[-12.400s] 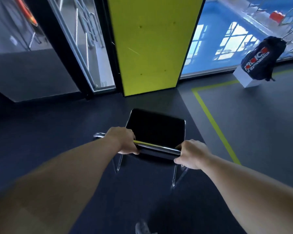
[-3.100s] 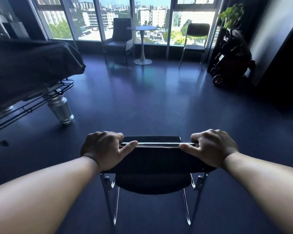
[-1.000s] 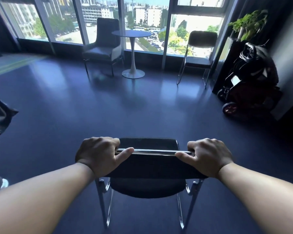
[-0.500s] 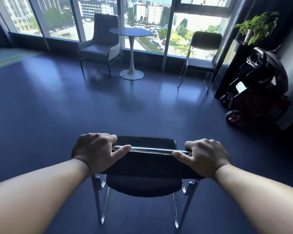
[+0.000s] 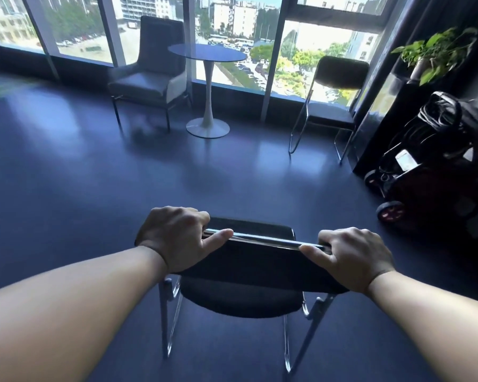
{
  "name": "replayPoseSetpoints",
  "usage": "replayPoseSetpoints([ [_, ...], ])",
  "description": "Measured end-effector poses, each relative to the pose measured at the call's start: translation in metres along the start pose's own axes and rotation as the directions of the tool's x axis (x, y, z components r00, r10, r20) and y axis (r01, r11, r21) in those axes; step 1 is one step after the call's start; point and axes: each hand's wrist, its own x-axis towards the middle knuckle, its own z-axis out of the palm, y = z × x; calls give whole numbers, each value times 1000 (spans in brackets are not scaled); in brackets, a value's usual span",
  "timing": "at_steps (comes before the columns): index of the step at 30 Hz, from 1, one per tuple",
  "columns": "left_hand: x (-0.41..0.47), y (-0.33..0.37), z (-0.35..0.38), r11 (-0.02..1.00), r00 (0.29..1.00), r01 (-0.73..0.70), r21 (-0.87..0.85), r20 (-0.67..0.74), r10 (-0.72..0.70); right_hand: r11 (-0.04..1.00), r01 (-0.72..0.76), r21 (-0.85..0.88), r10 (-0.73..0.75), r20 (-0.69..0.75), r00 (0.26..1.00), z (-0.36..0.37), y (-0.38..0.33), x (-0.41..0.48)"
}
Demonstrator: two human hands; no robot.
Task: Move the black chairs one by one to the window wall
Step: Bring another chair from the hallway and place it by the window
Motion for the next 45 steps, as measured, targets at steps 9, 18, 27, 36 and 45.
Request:
replayPoseSetpoints([
  [9,99,-24,37,1000,1000,-21,-4,9,21,1000,-9,-6,9,-20,1000,22,33,98],
  [18,192,-45,70,1000,1000,-15,-4,-3,15,1000,-18,1,18,1,1000,39,65,188],
  [27,282,-45,100,999,1000,28,-32,9,-28,998,32,45,-34,35,999,52,118,285],
  [36,368,-63,132,998,998,55,-25,5,-55,996,70,57,-72,31,997,72,154,378],
  [45,465,-98,168,998,998,40,-45,-39,-42,999,33,10,-33,45,998,90,177,476],
])
